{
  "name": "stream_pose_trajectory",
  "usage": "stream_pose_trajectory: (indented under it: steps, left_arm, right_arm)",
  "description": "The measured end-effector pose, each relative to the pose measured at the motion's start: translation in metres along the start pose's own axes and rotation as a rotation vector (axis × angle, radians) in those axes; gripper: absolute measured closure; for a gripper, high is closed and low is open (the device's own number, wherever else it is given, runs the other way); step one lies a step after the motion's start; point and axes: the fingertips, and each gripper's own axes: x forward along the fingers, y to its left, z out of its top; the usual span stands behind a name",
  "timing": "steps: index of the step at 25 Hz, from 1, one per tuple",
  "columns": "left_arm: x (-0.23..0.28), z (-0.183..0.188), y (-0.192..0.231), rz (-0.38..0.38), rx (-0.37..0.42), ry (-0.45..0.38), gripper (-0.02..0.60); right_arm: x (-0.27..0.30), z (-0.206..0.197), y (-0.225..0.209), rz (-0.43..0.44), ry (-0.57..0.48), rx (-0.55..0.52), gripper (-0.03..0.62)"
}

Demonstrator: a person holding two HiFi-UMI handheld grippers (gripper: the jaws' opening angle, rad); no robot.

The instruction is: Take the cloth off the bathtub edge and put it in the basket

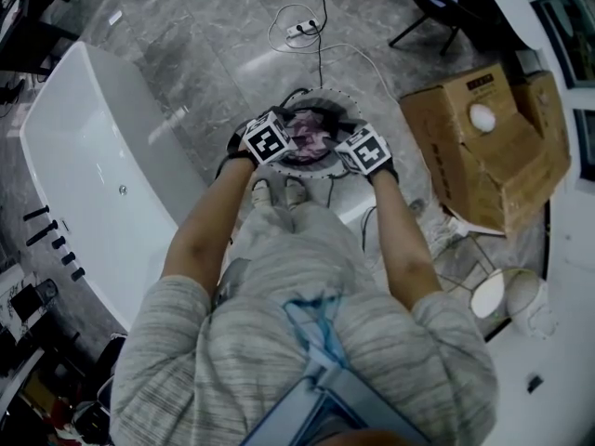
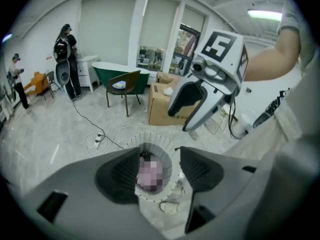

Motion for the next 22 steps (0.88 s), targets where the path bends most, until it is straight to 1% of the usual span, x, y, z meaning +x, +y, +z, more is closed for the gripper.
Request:
stream_pose_trajectory:
  steps: [1, 4, 5, 6, 8, 11, 15, 19, 22]
  left_arm:
    - [-0.005, 0.006, 0.001, -0.009, -0.043, -0.050, 0.342]
    - [-0.024, 0.023, 0.002, -0.054, -0.208, -0.235, 0.344]
    - [-0.031, 0.028, 0.001, -0.068, -0.246, -0.291, 0.343]
    - [-0.039, 0.034, 0.000, -0.077, -0.268, -0.342, 0.344]
    - [-0.058, 0.043, -0.006, -0.085, -0.273, -0.428, 0.344]
    - [-0.085, 0.057, -0.018, -0.095, -0.258, -0.536, 0.344]
    - [-0.123, 0.074, -0.030, -0.115, -0.259, -0.672, 0.344]
    - [-0.166, 0.088, -0.042, -0.145, -0.272, -0.800, 0.344]
    - [-0.196, 0.094, -0.051, -0.144, -0.266, -0.878, 0.345]
  right_arm:
    - [-0.003, 0.004, -0.001, 0.003, -0.029, 0.025, 0.396]
    - [-0.018, 0.018, 0.005, 0.040, -0.128, 0.099, 0.396]
    - [-0.024, 0.023, 0.007, 0.053, -0.168, 0.119, 0.396]
    - [-0.031, 0.029, 0.009, 0.068, -0.208, 0.132, 0.396]
    - [-0.045, 0.039, 0.017, 0.096, -0.275, 0.128, 0.396]
    - [-0.066, 0.050, 0.027, 0.113, -0.345, 0.091, 0.396]
    - [-0.098, 0.069, 0.044, 0.164, -0.457, 0.096, 0.396]
    - [-0.140, 0.107, 0.065, 0.225, -0.607, 0.093, 0.398]
    - [-0.164, 0.131, 0.083, 0.238, -0.673, 0.030, 0.398]
